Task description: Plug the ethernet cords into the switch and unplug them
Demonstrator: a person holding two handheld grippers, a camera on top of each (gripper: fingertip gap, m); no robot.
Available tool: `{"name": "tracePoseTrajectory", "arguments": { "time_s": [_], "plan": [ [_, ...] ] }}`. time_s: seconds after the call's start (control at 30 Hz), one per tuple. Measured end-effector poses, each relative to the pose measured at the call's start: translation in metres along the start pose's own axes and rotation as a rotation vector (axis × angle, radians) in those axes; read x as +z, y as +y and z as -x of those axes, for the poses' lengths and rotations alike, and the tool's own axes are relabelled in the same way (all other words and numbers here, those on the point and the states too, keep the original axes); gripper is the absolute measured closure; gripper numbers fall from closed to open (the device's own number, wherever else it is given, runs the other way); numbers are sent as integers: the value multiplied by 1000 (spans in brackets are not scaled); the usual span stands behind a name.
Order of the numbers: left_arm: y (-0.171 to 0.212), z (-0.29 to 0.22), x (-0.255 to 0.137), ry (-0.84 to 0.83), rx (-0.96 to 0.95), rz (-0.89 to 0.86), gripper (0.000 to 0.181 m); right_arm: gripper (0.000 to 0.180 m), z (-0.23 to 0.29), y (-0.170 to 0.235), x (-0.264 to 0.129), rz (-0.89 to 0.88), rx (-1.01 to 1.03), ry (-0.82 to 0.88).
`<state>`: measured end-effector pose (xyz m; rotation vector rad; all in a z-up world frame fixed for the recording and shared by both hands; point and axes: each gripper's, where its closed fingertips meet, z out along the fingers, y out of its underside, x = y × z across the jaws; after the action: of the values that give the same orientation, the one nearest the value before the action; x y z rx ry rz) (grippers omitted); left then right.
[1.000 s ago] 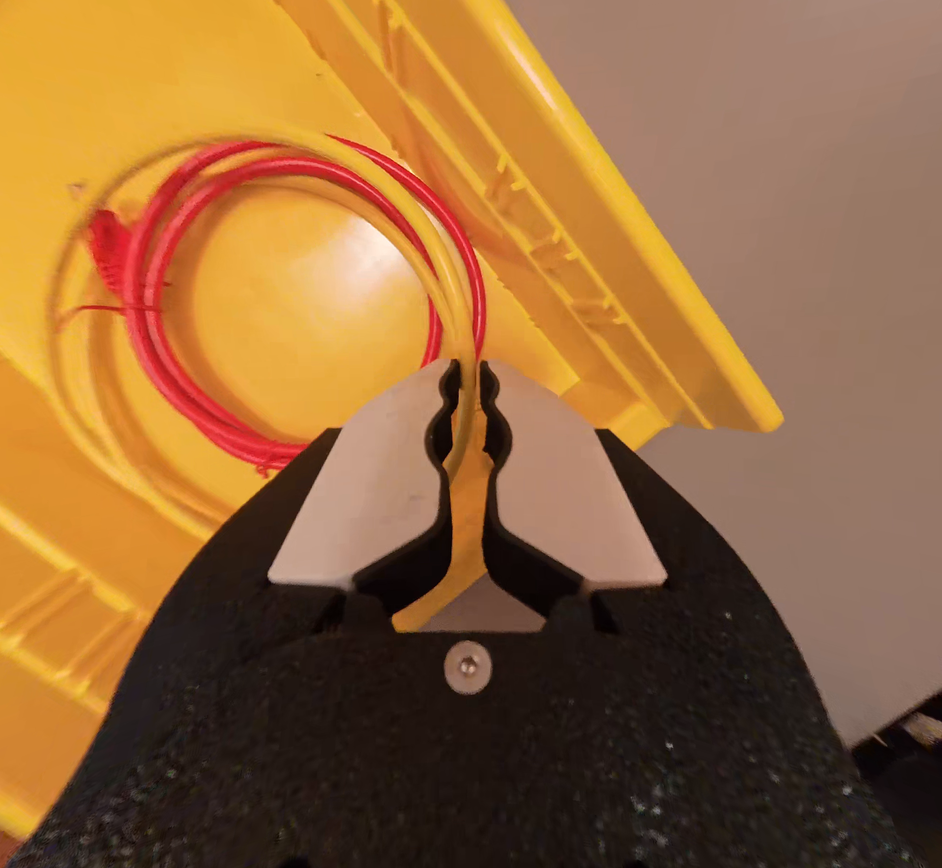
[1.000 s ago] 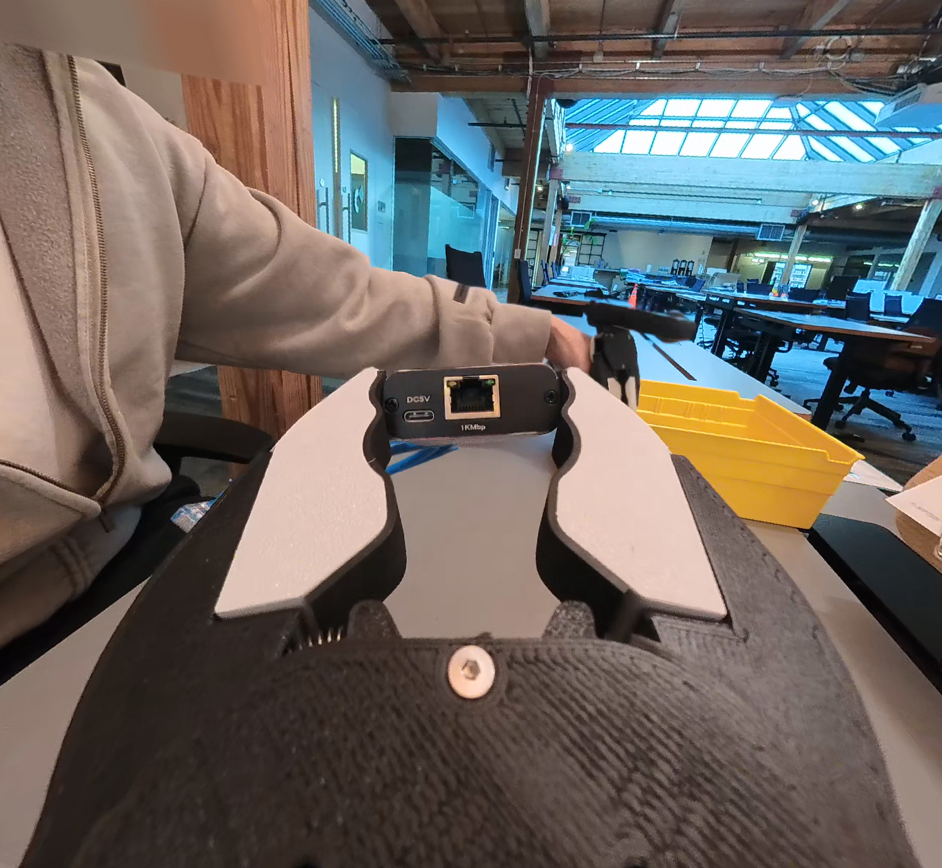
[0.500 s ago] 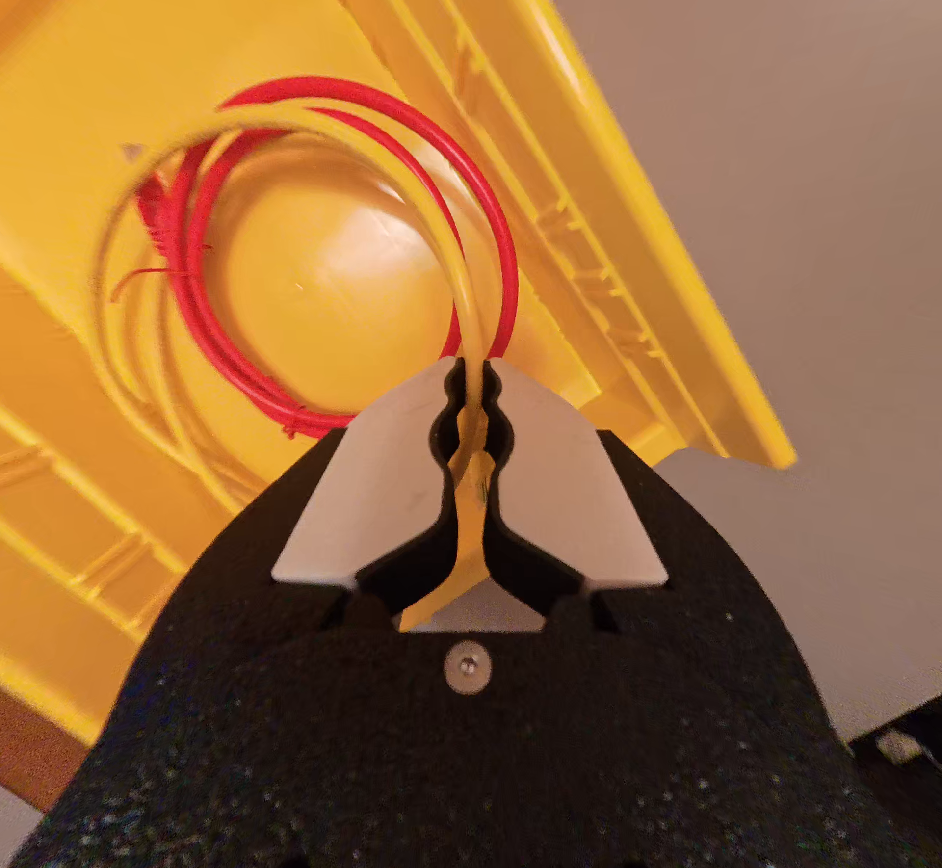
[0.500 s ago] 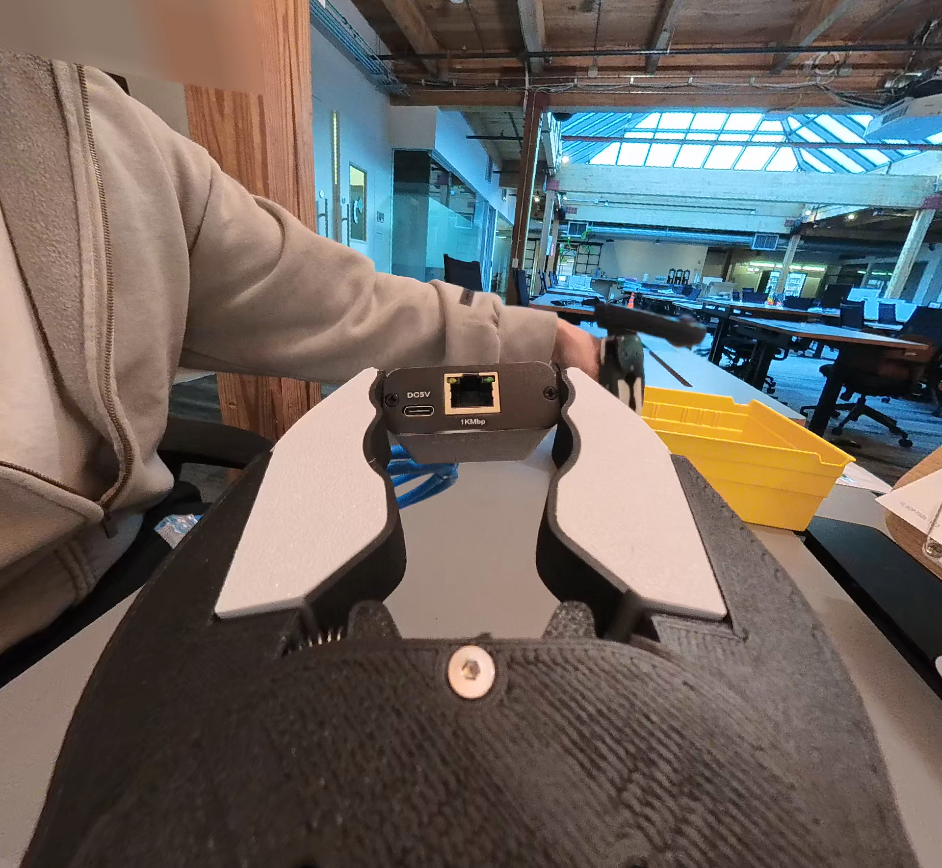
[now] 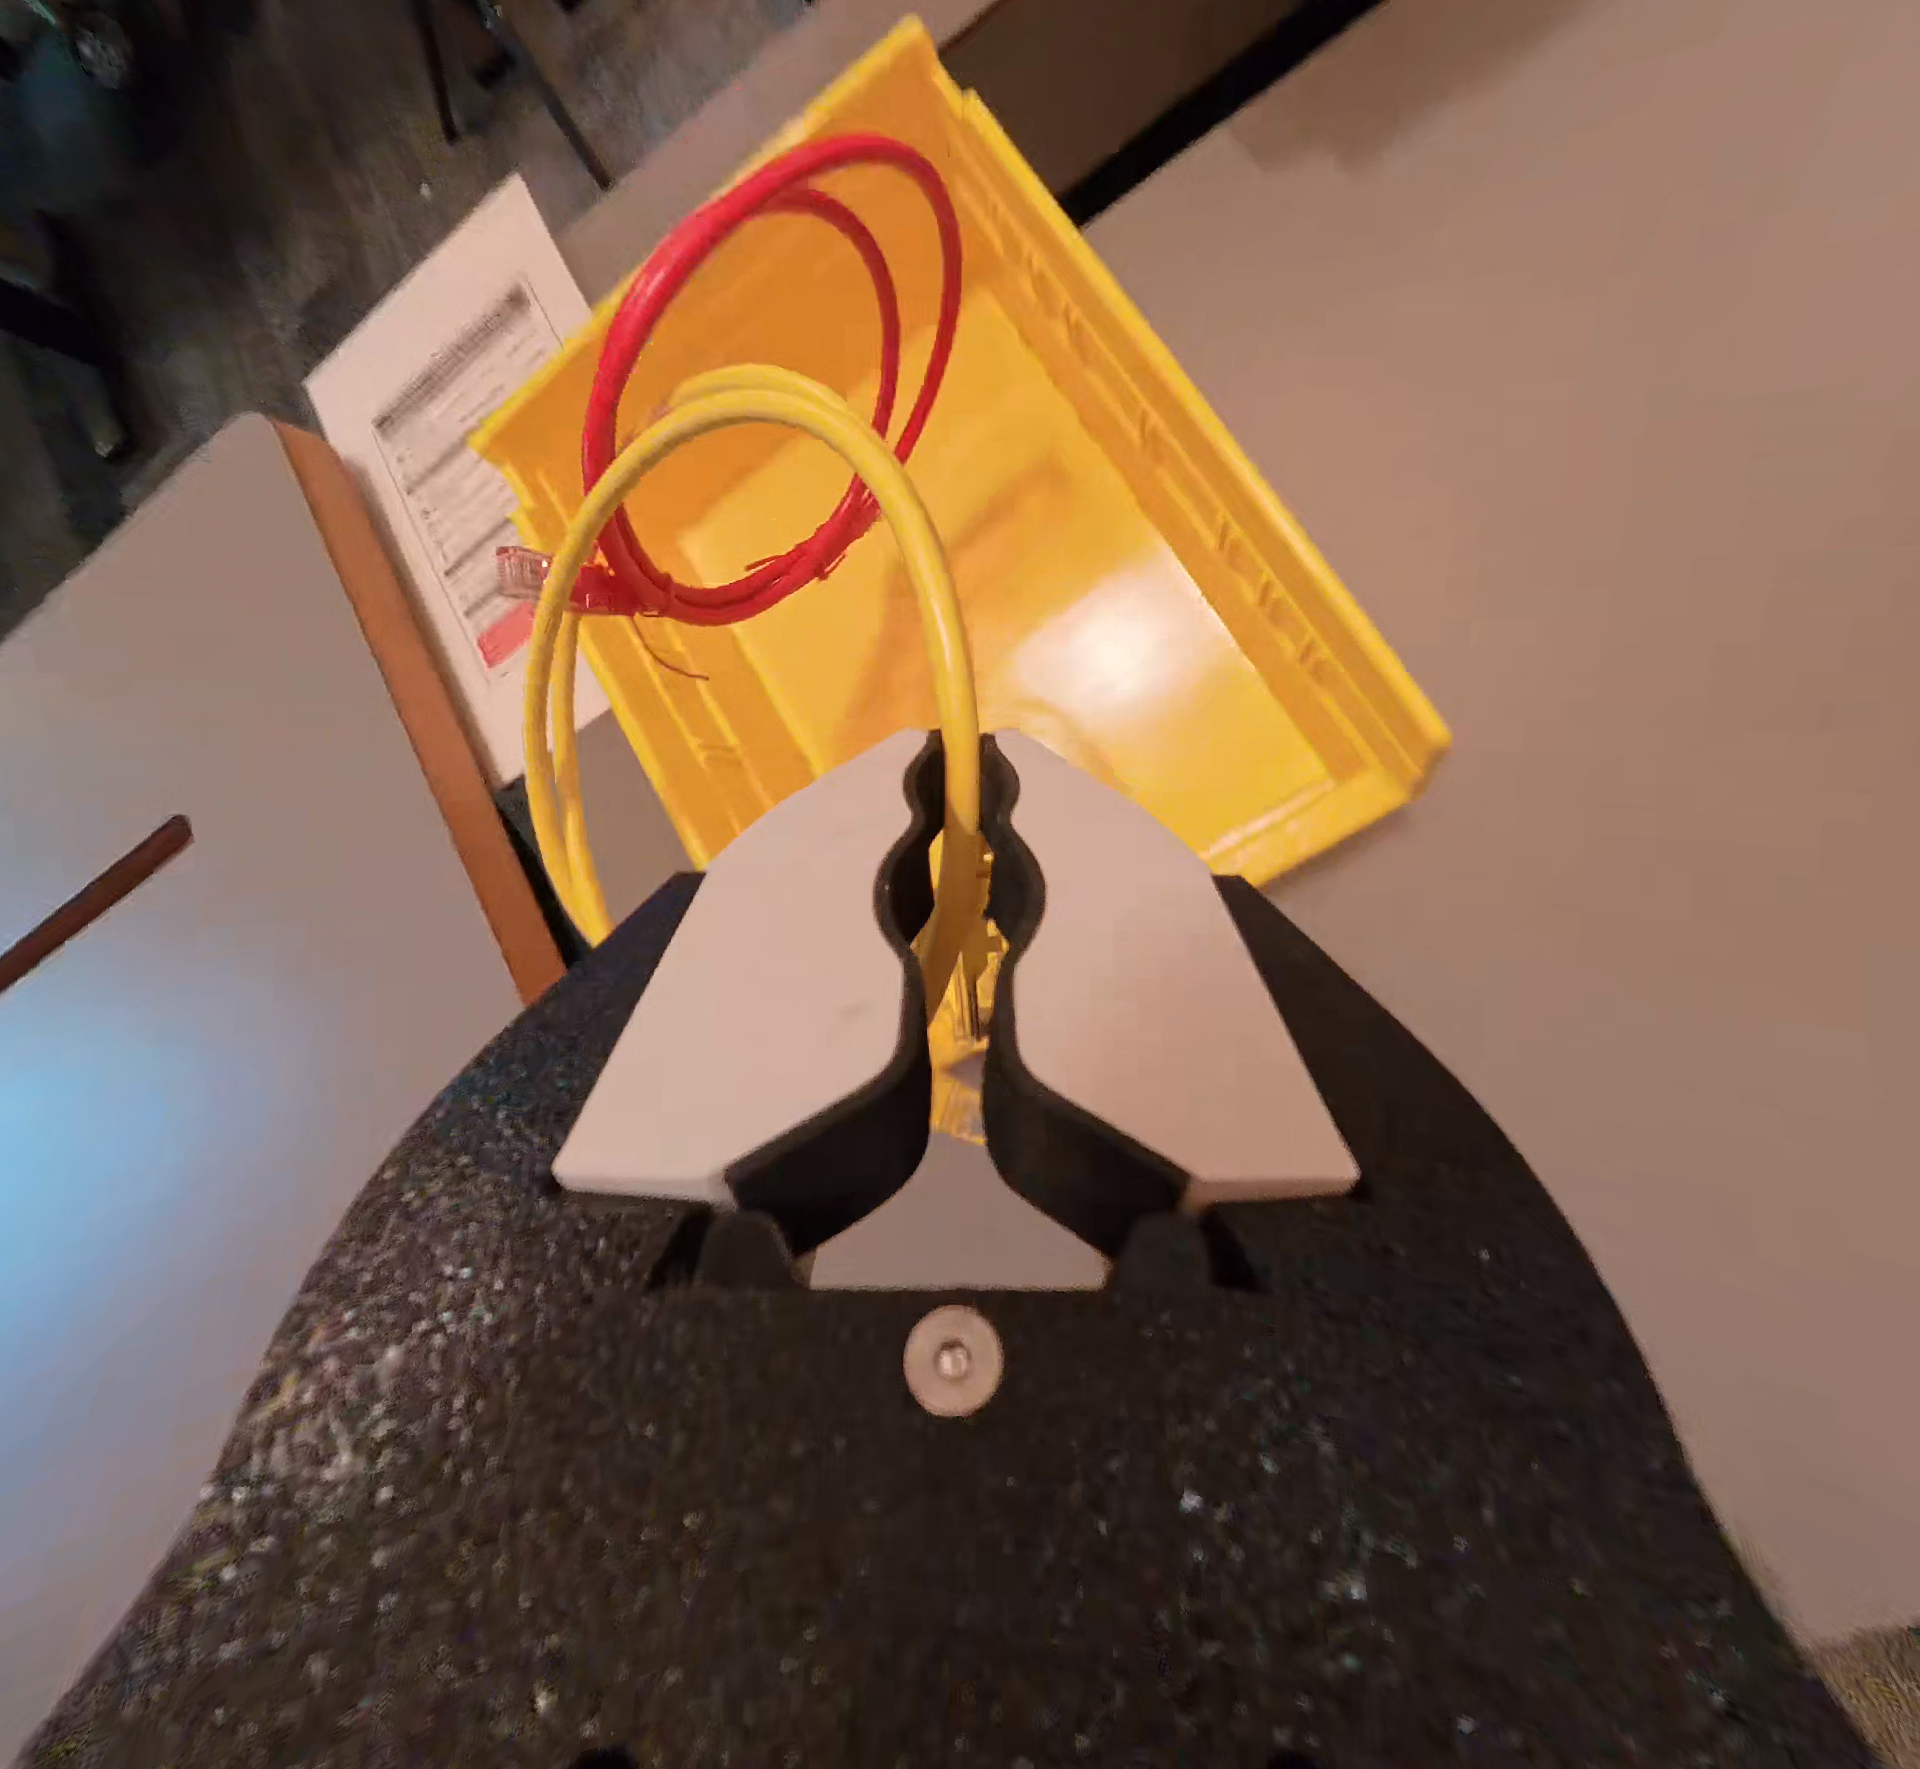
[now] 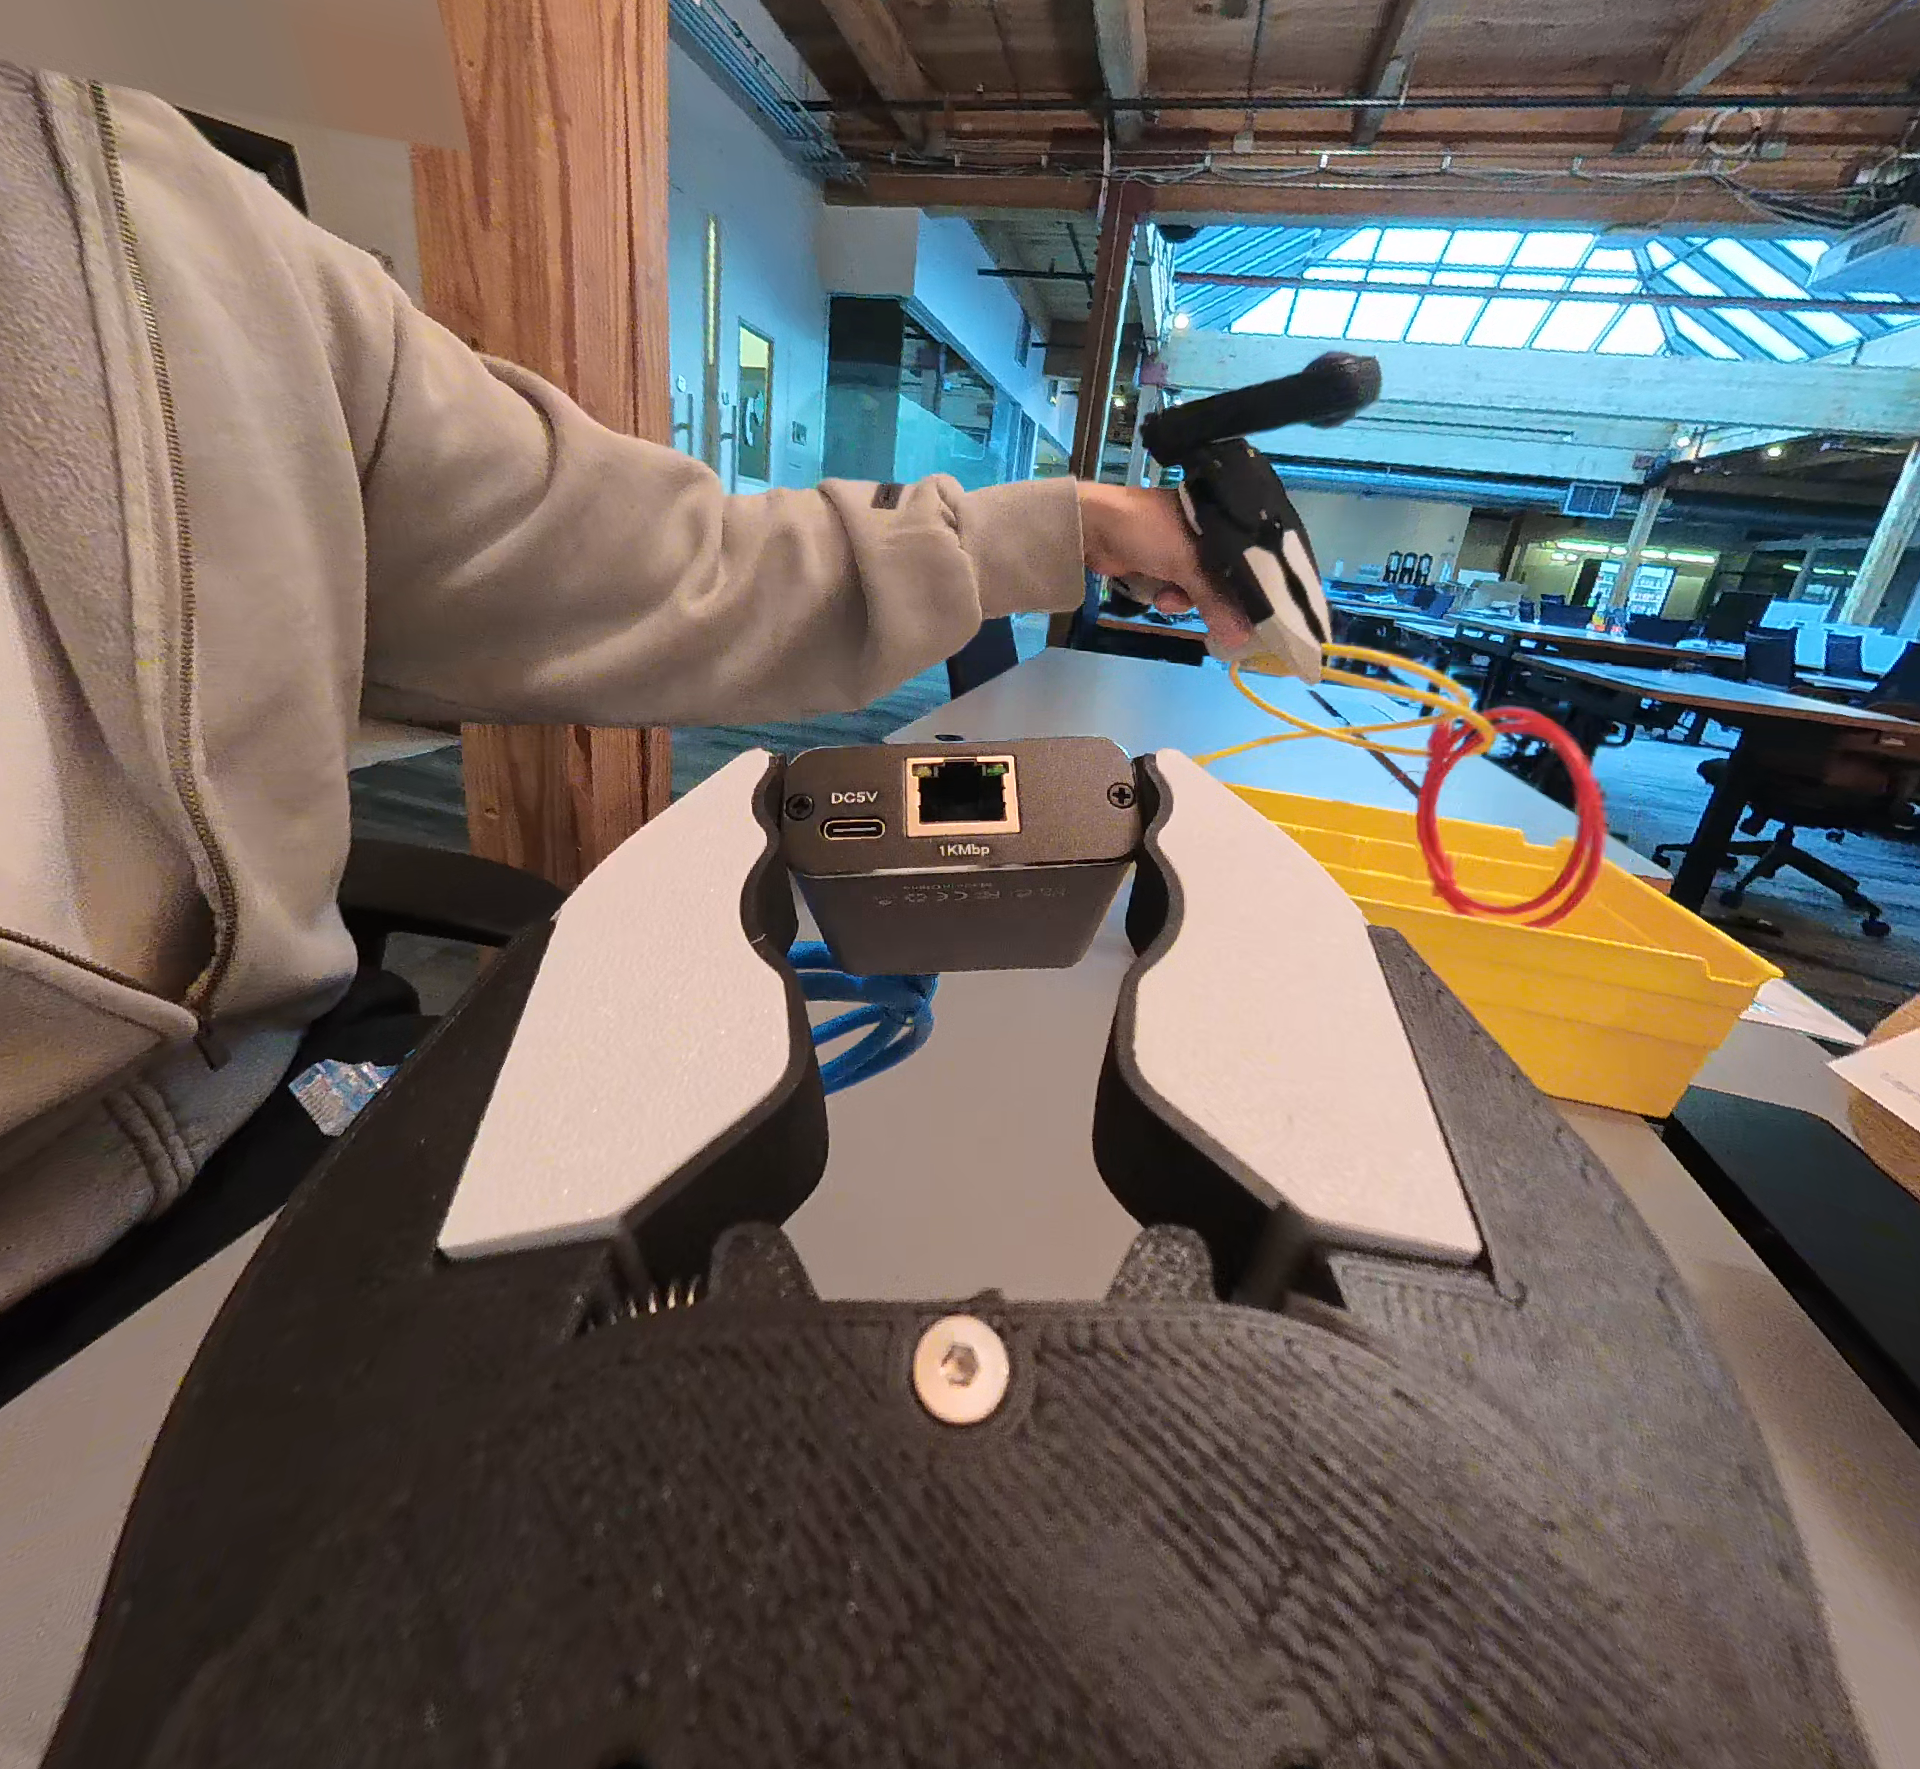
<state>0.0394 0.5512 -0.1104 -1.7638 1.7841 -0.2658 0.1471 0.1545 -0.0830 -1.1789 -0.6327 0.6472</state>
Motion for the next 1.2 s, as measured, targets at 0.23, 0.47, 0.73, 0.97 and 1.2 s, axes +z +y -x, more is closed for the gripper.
{"name": "tracePoseTrajectory", "arguments": {
  "time_s": [0.23, 0.47, 0.73, 0.97, 1.2],
  "plan": [
    [16, -29, 7, 164, -5, 69, 176, 116, 5, -3, 3, 8, -17, -12],
    [55, -50, 45, 213, 175, 270, 176, 116, 4, -4, 2, 2, -17, -12],
    [48, -38, 89, 141, 169, 216, 176, 116, 2, -1, 0, 9, -9, -6],
    [-10, -3, 29, -53, 176, -14, 176, 116, -2, -3, -9, -14, -1, 14],
    [-20, -13, 14, 102, 48, -133, 175, 116, 0, -3, -8, -10, -4, 6]
  ]
}}
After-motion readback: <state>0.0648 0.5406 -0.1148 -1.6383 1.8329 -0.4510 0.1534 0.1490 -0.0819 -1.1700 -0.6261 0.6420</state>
